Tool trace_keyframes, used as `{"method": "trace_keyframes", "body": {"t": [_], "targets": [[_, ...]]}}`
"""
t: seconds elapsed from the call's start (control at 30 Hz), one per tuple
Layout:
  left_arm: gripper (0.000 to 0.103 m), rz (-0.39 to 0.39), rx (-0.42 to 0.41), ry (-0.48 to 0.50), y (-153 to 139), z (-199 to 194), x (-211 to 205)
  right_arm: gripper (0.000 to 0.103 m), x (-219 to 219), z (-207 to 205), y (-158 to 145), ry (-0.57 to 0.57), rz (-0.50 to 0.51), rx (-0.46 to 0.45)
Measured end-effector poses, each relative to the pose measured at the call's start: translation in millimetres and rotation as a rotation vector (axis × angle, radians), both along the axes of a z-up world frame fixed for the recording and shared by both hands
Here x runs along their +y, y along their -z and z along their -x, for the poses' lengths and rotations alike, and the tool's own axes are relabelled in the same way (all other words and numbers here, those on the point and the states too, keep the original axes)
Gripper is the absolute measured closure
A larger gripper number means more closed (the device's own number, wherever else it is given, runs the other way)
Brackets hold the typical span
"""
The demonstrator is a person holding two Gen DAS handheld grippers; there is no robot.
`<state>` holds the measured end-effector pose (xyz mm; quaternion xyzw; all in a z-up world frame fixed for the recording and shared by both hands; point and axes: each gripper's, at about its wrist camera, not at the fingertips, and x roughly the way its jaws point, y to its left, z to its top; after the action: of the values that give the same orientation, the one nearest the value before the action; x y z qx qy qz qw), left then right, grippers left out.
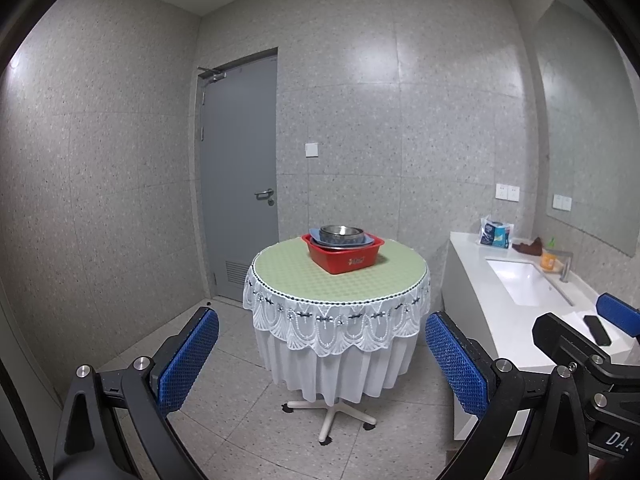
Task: Organize plates and bowls
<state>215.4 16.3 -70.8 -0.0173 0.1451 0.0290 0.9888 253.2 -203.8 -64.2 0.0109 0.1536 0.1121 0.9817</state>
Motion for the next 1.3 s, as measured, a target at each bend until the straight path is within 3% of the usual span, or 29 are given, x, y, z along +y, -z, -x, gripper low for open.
{"method": "trace_keyframes", "body": {"t": [1.3], "targets": [[0.001,-0.007,-0.003,0.006,1.7,-12.5,-2.6,0.0,-6.9,-13.6,0.1,0.001,0.003,0.021]]}}
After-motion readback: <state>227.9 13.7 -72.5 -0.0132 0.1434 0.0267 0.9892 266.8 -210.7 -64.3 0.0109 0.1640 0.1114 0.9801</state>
